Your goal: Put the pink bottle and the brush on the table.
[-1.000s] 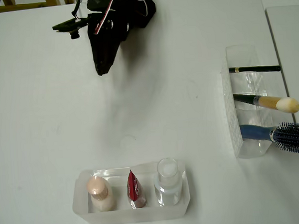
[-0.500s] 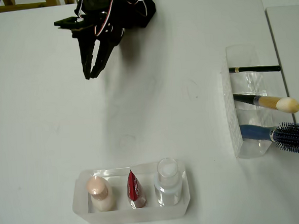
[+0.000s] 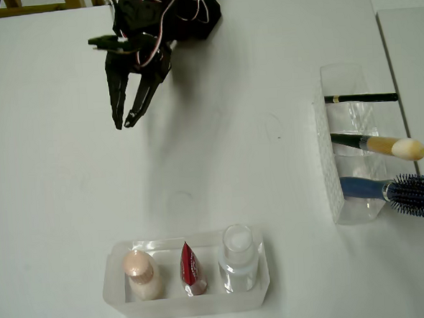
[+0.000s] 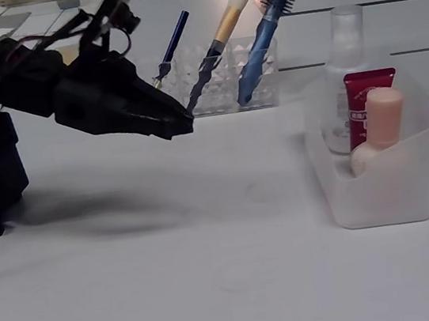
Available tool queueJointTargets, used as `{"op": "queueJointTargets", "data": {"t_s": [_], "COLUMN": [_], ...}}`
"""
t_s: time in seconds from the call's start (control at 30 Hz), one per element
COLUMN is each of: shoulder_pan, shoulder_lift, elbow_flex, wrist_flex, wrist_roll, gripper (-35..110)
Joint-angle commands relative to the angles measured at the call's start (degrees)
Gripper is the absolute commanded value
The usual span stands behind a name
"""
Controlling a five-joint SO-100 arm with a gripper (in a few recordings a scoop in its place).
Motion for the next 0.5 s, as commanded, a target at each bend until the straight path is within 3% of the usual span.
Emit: {"op": "queueJointTargets", "data": {"t_s": [0.0, 0.47], "shoulder_pan": [-0.26, -1.76], "shoulder_lift": [-1.93, -19.42], "elbow_flex": [-3.16, -11.6], "wrist_flex": [-2.99, -13.8], "wrist_roll": [-0.88, -2.46], "gripper": [0, 0]}}
